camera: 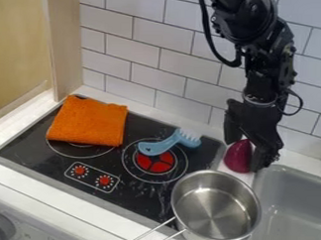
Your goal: Move the violet thing next to the light blue brush, top right
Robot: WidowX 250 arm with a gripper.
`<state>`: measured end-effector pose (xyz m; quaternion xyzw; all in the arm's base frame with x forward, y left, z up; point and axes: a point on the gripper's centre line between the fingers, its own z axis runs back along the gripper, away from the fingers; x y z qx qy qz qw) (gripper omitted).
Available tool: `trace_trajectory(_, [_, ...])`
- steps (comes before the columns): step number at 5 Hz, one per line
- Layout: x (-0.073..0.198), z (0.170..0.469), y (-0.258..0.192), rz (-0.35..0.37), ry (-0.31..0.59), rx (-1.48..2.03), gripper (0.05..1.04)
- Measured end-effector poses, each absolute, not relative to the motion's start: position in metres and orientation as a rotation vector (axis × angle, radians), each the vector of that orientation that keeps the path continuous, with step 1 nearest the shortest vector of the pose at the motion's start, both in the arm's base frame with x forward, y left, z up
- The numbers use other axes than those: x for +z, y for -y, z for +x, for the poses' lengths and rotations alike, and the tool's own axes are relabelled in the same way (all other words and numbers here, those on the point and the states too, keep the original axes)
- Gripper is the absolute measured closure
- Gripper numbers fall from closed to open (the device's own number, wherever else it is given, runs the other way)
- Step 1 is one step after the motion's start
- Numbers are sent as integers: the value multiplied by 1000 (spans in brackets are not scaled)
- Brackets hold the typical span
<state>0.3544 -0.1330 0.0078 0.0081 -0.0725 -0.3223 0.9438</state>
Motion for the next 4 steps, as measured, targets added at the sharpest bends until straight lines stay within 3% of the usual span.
trace_trajectory(3, [74, 341, 118, 56, 300, -620, 84])
trace_trajectory(4, [75, 341, 118, 55, 305, -615, 84])
